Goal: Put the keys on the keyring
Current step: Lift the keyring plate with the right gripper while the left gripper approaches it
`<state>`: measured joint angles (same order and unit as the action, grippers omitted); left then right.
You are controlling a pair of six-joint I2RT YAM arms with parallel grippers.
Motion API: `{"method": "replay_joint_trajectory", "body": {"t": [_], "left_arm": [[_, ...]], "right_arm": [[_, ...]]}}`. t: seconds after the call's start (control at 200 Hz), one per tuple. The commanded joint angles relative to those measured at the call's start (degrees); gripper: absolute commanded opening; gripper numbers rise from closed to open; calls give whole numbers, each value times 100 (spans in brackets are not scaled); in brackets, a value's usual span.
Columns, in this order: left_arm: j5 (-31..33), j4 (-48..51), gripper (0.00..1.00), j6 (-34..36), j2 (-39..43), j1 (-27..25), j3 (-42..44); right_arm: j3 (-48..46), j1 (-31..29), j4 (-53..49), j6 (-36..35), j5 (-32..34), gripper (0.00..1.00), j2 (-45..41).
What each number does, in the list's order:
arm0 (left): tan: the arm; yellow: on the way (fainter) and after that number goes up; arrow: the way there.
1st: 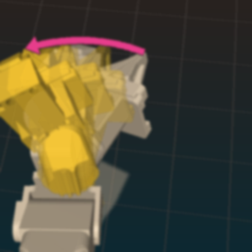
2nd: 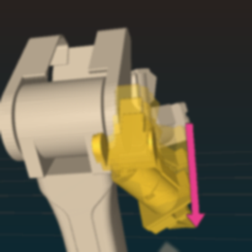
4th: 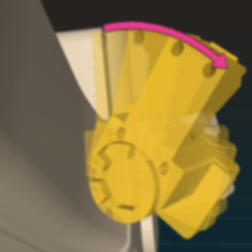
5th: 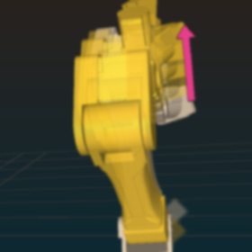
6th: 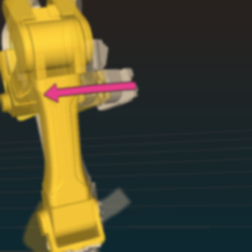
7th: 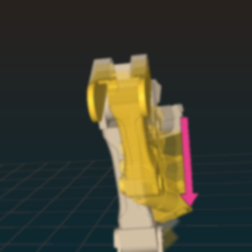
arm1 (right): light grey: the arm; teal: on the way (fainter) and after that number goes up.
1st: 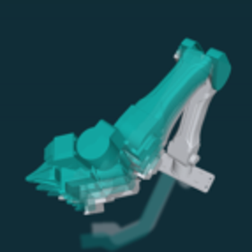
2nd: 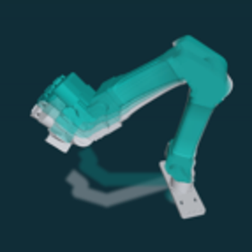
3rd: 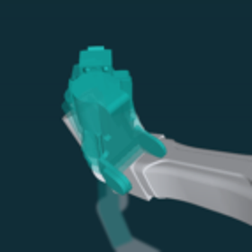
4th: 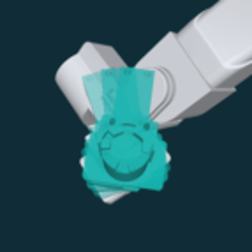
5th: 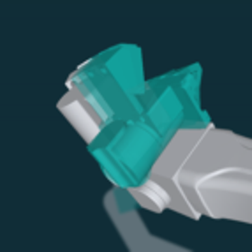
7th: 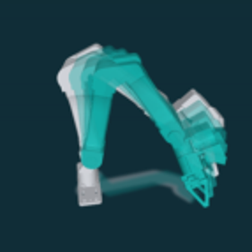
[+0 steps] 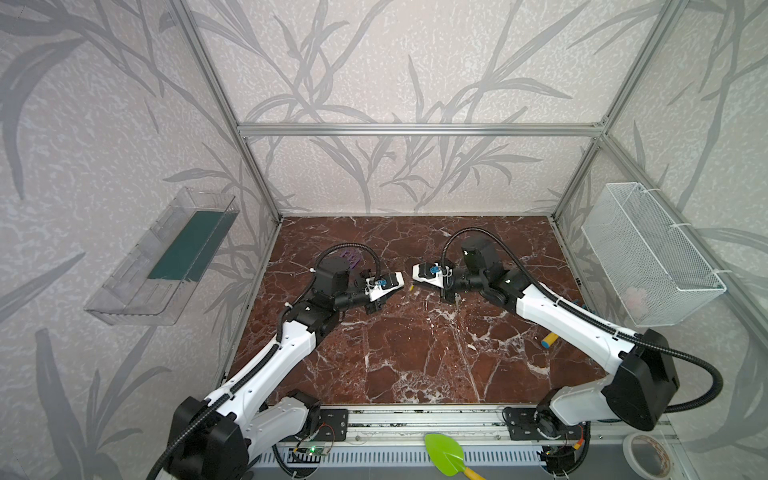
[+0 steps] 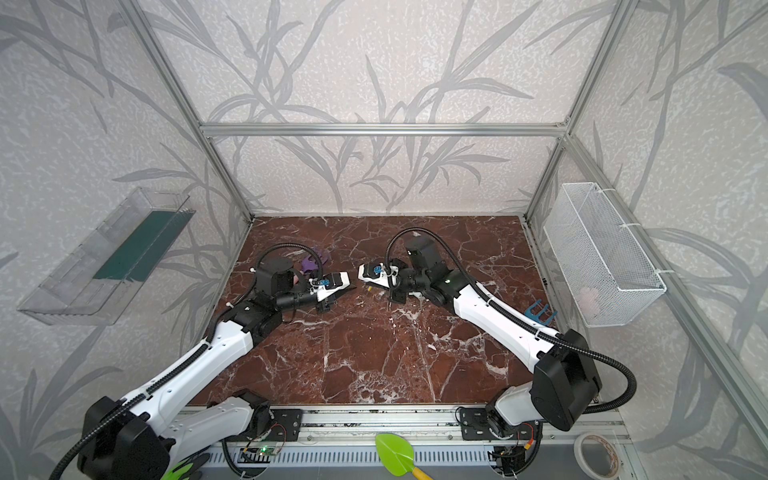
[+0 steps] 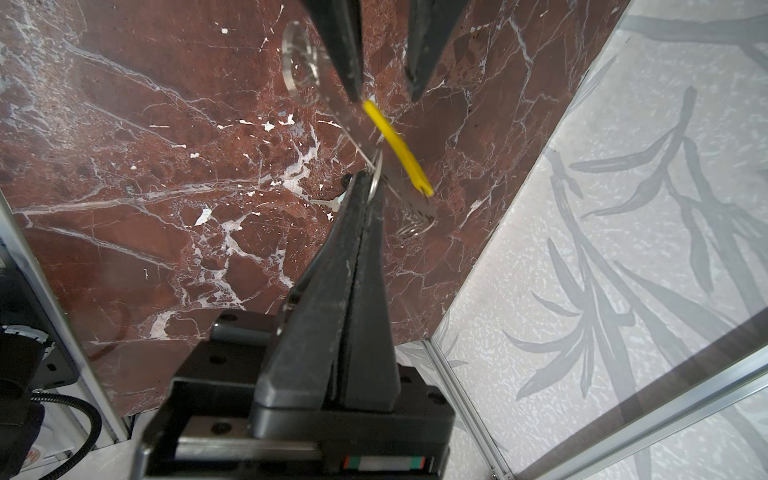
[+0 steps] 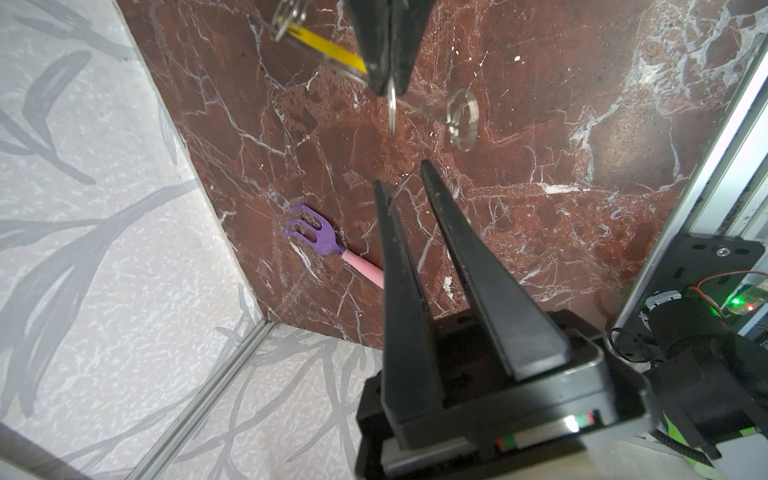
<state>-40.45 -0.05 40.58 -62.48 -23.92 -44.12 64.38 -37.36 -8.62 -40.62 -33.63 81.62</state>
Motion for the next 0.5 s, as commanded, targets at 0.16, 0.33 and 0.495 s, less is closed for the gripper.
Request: {"method": "replay_joint_trajectory", "body": {"t": [0.16,0.33,0.495], "left_arm": [[-94,-53,24,266,-220,-238,-384],[-101,162,24,433,-287,-359,-515],[-83,305,19,542,-376,-443,-609]], "right_arm": [[-255,19,403,-318,-68,0,-296],[-365,17,545,-402,32,0,-340],[-365,1,572,-394,32,0,-358]]}}
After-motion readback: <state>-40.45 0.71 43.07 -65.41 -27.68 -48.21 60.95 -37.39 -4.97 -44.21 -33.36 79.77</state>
